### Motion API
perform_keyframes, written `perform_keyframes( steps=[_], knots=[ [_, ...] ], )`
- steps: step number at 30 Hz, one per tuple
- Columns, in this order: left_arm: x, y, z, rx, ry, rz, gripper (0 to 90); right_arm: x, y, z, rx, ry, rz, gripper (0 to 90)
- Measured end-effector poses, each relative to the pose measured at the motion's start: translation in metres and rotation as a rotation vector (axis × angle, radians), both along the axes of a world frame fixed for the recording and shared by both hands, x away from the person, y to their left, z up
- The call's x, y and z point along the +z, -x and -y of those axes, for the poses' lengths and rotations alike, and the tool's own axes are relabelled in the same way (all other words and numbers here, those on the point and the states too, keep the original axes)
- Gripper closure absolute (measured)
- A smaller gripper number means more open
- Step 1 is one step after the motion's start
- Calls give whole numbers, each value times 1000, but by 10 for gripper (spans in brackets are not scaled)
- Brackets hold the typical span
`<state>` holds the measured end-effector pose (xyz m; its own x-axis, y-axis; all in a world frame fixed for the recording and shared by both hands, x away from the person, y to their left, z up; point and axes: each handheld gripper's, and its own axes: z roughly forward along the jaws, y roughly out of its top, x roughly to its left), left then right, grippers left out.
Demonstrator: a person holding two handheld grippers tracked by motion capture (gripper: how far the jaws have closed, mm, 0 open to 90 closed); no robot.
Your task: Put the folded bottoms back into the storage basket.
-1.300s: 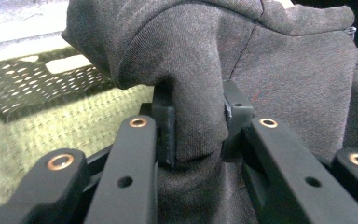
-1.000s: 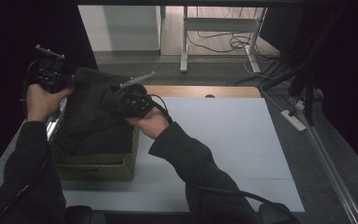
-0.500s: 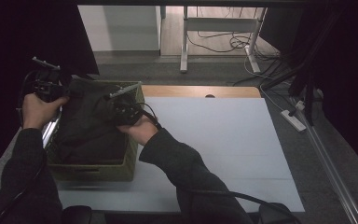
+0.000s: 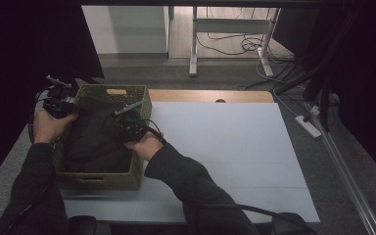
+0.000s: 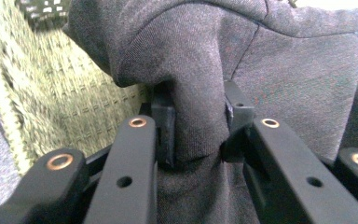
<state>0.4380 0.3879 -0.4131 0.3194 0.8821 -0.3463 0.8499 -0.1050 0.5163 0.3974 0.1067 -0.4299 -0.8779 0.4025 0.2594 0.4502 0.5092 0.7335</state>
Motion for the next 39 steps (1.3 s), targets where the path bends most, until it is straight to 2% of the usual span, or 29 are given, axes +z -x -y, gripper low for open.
perform_keyframes(
  steps=[5, 7, 8, 9, 10, 11, 12, 13, 14, 15, 16, 17, 18, 19, 20, 25, 27, 31, 32, 33, 35, 39],
  knots=[
    [-10, -1, 0, 14, -18, -13, 704, -11, -1, -3, -8, 26, -3, 752],
    [-16, -3, 1, 31, -53, -14, 687, -15, -2, -4, -13, 47, -1, 722],
    [-20, -3, 2, 67, -114, -7, 594, -18, -3, -7, -17, 80, -1, 621],
    [-20, -3, 2, 67, -114, -7, 542, -18, -3, -7, -17, 80, -1, 621],
    [-24, -3, 1, 95, -160, -3, 474, -18, -4, -8, -20, 108, 17, 496],
    [-26, -4, 0, 108, -165, -10, 434, -17, -4, -8, -16, 120, 25, 450],
    [-28, -3, 0, 121, -164, 14, 383, -17, -4, -8, -10, 138, 28, 383],
    [-28, -3, 0, 121, -164, 14, 315, -17, -4, -8, -10, 138, 28, 383],
    [-28, 0, -1, 120, -163, 72, 287, -12, -4, -5, -27, 148, 79, 310],
    [-27, 1, -2, 124, -152, 94, 287, -12, -4, -5, -27, 148, 79, 310],
    [-24, 2, -3, 137, -112, 114, 250, -6, -4, -1, -35, 130, 118, 237],
    [-24, 2, -3, 137, -112, 114, 241, -6, -4, -1, -35, 130, 118, 237],
    [-22, 2, -3, 132, -107, 121, 226, 1, -5, 3, -43, 122, 152, 188],
    [-21, 2, -2, 127, -115, 125, 226, 1, -5, 3, -43, 122, 152, 188],
    [-20, 2, 2, 113, -130, 137, 212, 6, -6, 7, -39, 117, 170, 144],
    [-22, 2, 8, 90, -125, 147, 150, 11, -10, 16, -32, 98, 187, 85],
    [-24, 1, 11, 78, -108, 131, 133, 11, -11, 22, -29, 103, 195, 55],
    [-27, 2, 19, 42, -53, 120, 85, 12, -11, 29, -9, 104, 209, 24],
    [-28, 2, 22, 30, -20, 115, 77, 13, -11, 34, 0, 101, 223, 23],
    [-28, 2, 22, 30, -20, 115, 75, 13, -11, 34, 0, 101, 223, 23],
    [-31, 4, 29, -9, 22, 112, 55, 15, -11, 41, 6, 96, 236, 13],
    [-35, 5, 36, -32, 0, 103, 55, 18, -11, 50, 5, 85, 245, 13]
  ],
)
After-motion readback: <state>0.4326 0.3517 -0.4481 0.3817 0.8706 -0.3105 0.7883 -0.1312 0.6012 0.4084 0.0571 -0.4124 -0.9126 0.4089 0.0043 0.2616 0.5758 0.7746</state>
